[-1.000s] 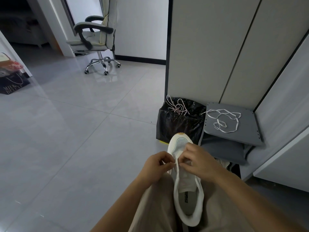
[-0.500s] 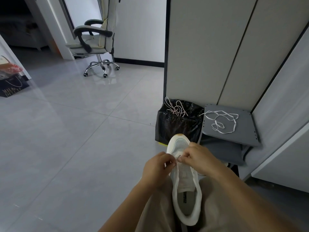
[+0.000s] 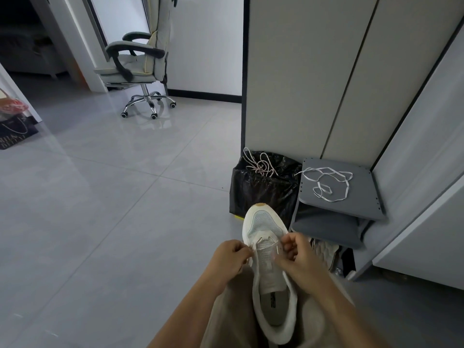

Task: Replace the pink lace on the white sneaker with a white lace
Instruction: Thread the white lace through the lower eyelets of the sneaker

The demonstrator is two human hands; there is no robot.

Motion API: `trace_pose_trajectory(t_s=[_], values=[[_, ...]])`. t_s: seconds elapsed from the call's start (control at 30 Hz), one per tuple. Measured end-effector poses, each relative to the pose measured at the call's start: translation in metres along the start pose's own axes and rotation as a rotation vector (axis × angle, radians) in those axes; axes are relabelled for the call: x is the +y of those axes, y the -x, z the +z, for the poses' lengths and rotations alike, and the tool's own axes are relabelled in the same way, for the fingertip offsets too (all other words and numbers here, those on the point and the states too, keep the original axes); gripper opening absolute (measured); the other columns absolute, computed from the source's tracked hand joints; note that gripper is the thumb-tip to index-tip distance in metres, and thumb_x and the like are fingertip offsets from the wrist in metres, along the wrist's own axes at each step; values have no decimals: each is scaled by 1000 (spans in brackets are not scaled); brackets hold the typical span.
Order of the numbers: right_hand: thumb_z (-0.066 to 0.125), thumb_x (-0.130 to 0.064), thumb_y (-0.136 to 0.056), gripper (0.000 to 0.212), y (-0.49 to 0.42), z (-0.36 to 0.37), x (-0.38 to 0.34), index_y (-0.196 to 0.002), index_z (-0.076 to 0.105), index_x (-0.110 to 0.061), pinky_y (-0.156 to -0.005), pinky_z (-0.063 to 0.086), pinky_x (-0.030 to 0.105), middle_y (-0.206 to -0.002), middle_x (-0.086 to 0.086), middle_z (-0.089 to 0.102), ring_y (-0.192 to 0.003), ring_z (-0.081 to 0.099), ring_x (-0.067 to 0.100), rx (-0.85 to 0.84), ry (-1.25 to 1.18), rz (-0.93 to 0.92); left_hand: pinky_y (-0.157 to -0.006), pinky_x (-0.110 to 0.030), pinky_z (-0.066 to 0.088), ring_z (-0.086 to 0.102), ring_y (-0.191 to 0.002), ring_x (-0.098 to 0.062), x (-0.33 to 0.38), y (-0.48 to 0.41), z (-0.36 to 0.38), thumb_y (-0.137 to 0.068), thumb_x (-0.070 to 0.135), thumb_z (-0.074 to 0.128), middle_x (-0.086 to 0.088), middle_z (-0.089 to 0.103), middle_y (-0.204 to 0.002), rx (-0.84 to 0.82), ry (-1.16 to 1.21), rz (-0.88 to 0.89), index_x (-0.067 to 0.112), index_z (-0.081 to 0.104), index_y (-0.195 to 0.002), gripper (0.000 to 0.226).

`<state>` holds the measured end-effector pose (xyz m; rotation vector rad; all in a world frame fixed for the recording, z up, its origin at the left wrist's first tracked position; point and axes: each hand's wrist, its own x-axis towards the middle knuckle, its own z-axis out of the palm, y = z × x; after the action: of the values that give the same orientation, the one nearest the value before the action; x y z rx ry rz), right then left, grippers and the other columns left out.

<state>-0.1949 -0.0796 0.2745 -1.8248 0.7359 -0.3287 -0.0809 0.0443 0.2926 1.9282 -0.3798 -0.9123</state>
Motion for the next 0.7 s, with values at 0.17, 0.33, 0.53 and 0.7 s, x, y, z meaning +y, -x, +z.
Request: trace_pose_trajectory(t_s=[0.17,0.33,0.53,0.7], values=[[65,2,-75,27,1,-4,-5,-86,52,-19,-62,40,8,-80,0,51,-67,46,8,49,6,-28,-51,-21,32,40,-50,-10,-1,2,-6,-91,15,54,2,49,-60,23,-131,57,12,56,-71,20],[64,5,-75,27,4,-6,-6,-82,57,-20,-62,41,6,-81,2,56,-64,50,-5,67,17,-90,-50,-15,35,44,-52,-7,2,5,-6,-92,17,54,3,56,-65,-14,-139,48,17,58,-72,21],[64,3,-77,26,6,-4,-3,-87,58,-20,-65,42,7,-88,7,56,-67,50,-4,76,-20,-105,-36,-16,26,30,-36,-8,14,5,5,-93,24,55,-1,48,-54,126,156,-55,4,60,-75,28],[64,-2,-80,22,8,-4,-1,-89,59,-22,-67,43,7,-90,3,57,-72,52,-2,76,-50,-94,-37,-19,27,31,-36,-8,23,1,18,-84,13,66,0,44,-48,154,696,-173,7,63,-75,11]])
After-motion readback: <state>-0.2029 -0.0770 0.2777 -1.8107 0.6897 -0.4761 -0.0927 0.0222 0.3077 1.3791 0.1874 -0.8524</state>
